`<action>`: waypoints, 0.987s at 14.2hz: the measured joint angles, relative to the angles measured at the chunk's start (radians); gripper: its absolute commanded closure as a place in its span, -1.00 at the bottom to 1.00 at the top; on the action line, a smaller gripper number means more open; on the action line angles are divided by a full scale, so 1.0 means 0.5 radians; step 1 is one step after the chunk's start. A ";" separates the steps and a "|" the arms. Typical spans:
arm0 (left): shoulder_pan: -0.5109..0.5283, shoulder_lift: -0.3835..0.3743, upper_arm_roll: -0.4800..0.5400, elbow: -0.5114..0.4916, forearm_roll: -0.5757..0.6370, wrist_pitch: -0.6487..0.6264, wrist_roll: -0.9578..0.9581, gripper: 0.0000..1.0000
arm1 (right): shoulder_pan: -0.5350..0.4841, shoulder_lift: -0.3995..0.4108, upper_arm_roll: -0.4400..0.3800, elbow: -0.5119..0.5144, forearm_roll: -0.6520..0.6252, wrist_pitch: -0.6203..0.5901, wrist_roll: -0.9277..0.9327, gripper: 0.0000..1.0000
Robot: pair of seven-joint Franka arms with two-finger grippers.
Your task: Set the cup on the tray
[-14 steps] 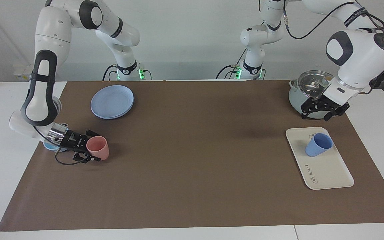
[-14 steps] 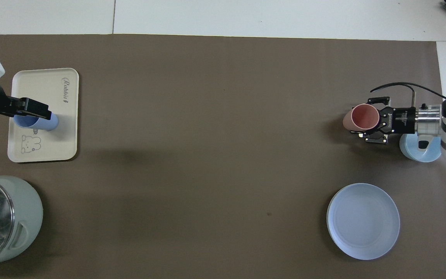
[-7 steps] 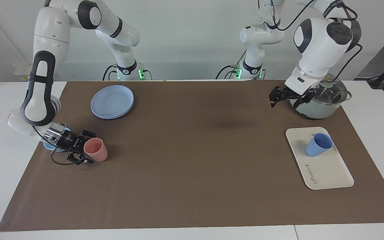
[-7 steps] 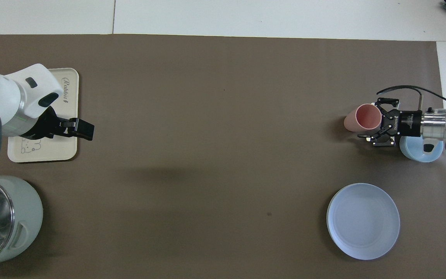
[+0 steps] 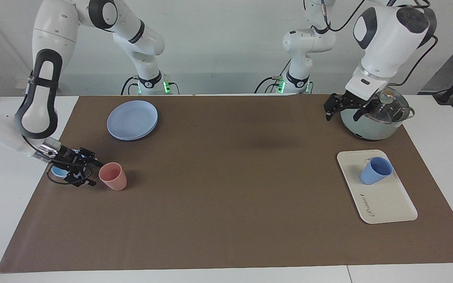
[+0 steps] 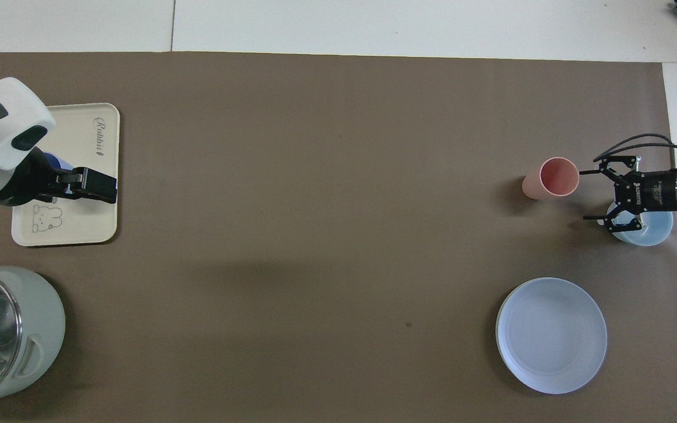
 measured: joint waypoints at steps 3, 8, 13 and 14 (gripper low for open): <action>0.000 -0.016 0.000 0.058 0.001 -0.071 0.000 -1.00 | 0.042 -0.179 0.013 0.010 -0.433 0.001 -0.172 -0.99; 0.001 -0.013 0.010 0.032 0.003 -0.104 0.000 -1.00 | 0.315 -0.429 0.024 0.007 -0.944 -0.141 -0.625 -0.99; 0.035 -0.013 0.014 0.032 0.021 -0.141 0.000 -1.00 | 0.699 -0.608 0.034 0.005 -1.008 -0.318 -0.712 -0.99; 0.035 -0.013 0.014 0.032 0.021 -0.141 0.000 -1.00 | 0.780 -0.642 0.036 0.005 -1.051 -0.320 -0.712 -0.99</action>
